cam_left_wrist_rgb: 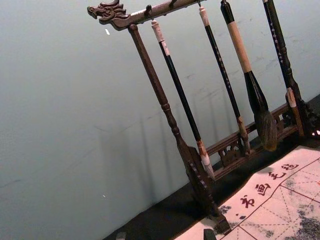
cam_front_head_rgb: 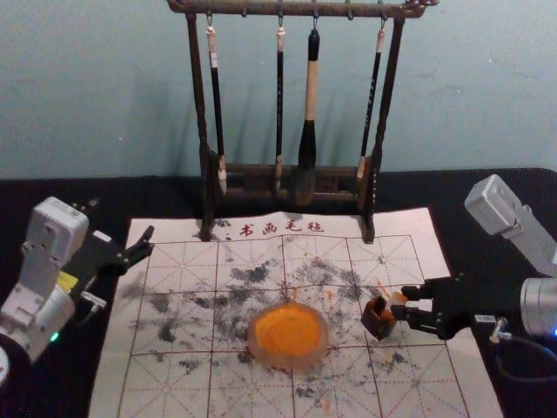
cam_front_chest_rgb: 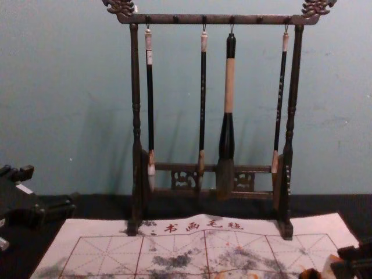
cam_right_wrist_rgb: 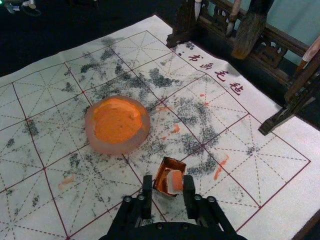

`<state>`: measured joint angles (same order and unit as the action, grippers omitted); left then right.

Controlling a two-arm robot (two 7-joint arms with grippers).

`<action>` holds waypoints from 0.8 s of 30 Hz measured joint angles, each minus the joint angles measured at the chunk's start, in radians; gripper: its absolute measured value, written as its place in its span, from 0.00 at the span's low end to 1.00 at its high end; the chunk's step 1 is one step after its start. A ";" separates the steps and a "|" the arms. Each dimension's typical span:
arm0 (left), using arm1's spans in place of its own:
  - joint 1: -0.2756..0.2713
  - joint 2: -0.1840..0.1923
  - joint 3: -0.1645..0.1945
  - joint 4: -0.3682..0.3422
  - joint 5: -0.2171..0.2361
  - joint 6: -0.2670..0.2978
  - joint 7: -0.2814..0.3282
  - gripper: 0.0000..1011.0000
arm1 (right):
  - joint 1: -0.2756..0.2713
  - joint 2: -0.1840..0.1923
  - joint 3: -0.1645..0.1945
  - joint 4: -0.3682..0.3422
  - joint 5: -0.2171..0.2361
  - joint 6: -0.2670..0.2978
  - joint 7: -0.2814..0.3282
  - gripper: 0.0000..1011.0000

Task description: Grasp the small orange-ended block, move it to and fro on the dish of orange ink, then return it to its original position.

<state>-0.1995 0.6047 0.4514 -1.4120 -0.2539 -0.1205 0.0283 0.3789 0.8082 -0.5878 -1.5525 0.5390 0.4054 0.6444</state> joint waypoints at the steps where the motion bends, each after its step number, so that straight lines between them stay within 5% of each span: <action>1: 0.000 0.000 0.000 0.000 0.000 0.000 0.000 0.99 | 0.000 0.000 0.000 0.000 0.000 0.000 0.000 0.32; 8: 0.000 0.000 0.000 0.000 0.000 0.000 0.000 0.99 | 0.000 0.000 0.000 0.000 0.000 0.000 0.000 0.60; 20: 0.000 0.000 0.000 0.000 0.000 0.000 0.000 0.99 | 0.000 0.000 0.000 0.000 0.000 0.000 0.000 0.95; 24: 0.000 0.000 0.000 0.000 0.000 0.000 0.000 0.99 | 0.000 0.000 0.000 0.000 0.000 0.000 0.000 0.99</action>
<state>-0.1995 0.6047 0.4514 -1.4120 -0.2539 -0.1205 0.0283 0.3789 0.8081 -0.5879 -1.5524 0.5394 0.4054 0.6446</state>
